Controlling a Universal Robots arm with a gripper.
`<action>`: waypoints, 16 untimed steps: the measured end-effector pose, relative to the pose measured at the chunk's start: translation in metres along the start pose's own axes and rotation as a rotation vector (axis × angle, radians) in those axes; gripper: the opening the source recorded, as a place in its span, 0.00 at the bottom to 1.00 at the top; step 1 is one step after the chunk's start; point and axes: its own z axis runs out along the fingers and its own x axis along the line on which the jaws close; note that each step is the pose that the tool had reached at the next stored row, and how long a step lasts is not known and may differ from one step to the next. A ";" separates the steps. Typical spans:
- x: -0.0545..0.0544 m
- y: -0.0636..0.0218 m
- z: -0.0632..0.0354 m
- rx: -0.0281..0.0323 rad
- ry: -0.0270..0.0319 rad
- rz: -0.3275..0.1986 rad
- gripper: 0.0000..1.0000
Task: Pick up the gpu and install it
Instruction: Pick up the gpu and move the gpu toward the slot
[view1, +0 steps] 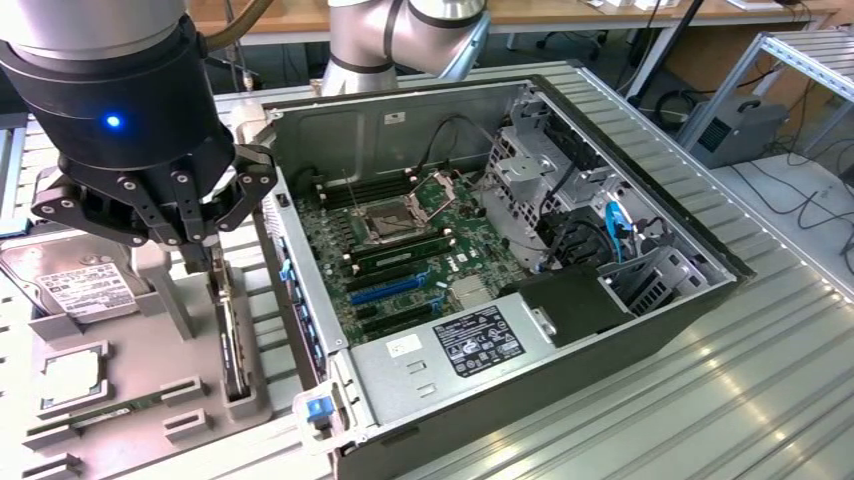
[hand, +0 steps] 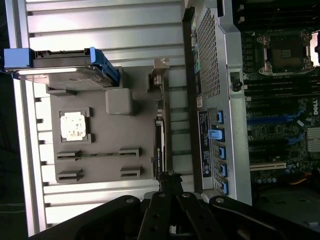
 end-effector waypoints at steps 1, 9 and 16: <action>0.000 0.0000 0.0000 0.0000 0.0000 0.000 0.11; 0.000 0.0000 0.0000 0.0000 0.0000 0.000 0.42; 0.000 -0.0007 0.0157 -0.0010 0.0001 0.000 0.42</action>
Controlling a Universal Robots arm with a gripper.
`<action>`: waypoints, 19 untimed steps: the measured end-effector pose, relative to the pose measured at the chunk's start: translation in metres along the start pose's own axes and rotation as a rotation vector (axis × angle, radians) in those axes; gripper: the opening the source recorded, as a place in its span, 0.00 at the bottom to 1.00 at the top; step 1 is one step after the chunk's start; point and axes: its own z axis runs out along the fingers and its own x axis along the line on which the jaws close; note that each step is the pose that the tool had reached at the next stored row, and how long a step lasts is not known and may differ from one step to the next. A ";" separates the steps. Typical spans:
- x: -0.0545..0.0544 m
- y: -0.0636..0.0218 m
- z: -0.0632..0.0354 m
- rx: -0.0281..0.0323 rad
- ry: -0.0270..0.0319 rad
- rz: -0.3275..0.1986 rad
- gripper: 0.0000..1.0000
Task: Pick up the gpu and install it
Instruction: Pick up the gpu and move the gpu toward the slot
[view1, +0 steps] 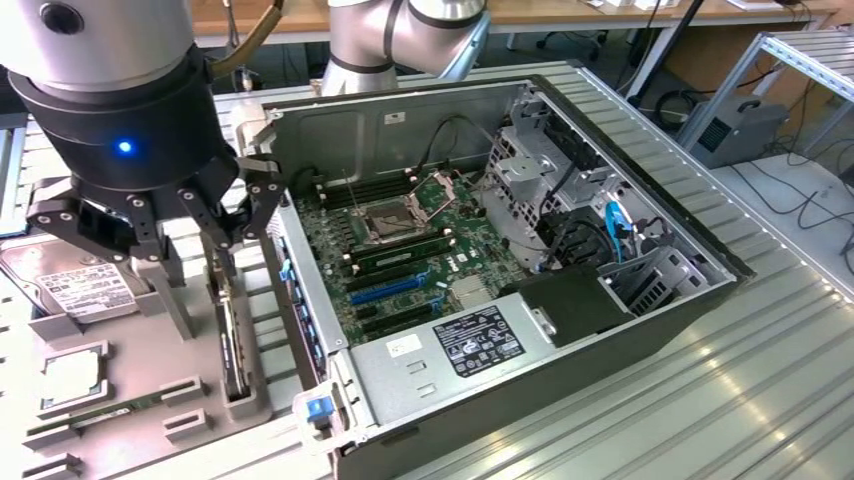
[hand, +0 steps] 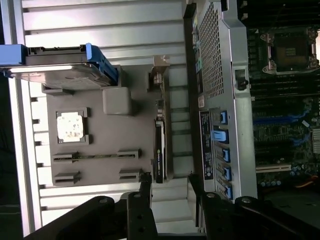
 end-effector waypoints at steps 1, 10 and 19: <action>0.000 -0.0002 0.0040 0.0000 0.0000 0.000 0.42; 0.001 -0.0017 0.0399 0.0001 0.0000 0.000 0.42; 0.001 -0.0029 0.0669 0.0001 0.0000 0.000 0.42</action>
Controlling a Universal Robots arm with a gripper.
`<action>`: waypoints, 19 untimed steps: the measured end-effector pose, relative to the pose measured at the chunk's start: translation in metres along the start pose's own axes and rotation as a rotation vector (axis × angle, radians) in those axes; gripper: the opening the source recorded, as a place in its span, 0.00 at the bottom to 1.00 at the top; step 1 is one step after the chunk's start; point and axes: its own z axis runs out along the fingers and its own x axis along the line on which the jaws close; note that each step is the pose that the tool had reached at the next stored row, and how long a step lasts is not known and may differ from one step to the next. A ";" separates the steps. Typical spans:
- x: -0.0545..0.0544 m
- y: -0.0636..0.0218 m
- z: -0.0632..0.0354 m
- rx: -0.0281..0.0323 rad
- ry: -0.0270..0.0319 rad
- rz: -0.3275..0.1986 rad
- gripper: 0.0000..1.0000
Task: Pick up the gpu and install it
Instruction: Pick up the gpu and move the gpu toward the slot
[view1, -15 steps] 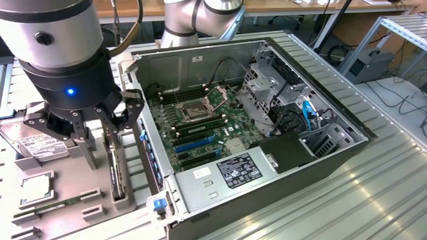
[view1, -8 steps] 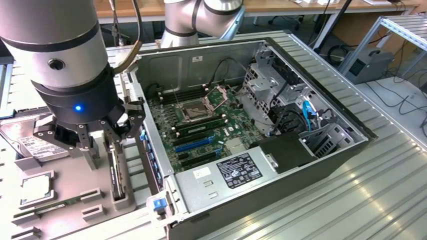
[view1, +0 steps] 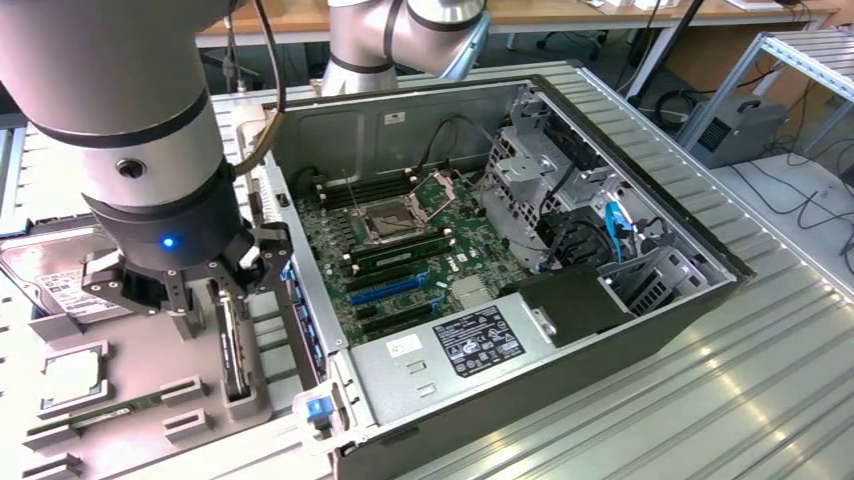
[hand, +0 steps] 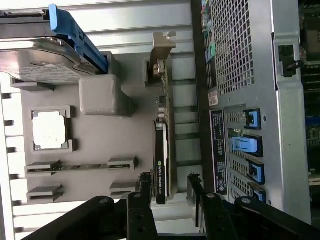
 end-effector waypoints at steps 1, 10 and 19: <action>0.000 -0.0001 0.0027 0.0000 -0.0001 0.000 0.42; 0.001 -0.0009 0.0204 0.0000 -0.0001 0.000 0.42; 0.004 -0.0016 0.0310 0.0000 0.0000 0.000 0.42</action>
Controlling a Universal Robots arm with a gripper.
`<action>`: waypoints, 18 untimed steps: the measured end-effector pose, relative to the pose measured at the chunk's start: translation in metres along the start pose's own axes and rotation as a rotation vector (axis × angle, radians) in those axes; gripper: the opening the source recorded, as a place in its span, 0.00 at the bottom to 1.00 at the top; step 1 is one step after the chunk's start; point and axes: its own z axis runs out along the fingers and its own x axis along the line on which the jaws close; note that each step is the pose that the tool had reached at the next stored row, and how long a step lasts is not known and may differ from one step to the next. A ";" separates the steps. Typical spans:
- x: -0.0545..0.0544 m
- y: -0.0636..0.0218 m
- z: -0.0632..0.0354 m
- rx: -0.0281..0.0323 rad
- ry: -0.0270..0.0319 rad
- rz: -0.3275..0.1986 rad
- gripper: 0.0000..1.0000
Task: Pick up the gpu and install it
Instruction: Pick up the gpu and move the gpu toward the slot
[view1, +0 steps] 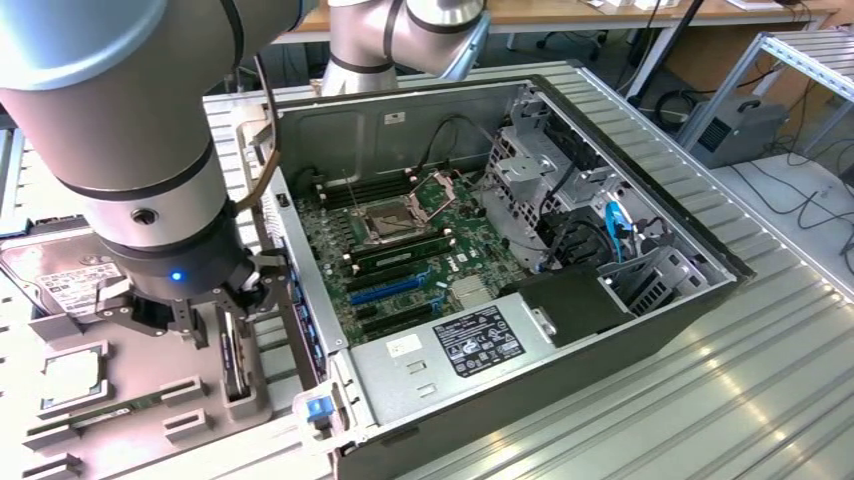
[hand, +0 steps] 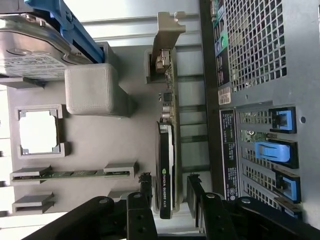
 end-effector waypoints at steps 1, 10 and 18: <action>0.000 -0.0001 0.0018 0.0001 0.0000 0.000 0.42; 0.000 -0.0009 0.0204 0.0001 0.0000 0.000 0.42; 0.002 0.0134 0.0237 -0.0001 0.0000 0.000 0.42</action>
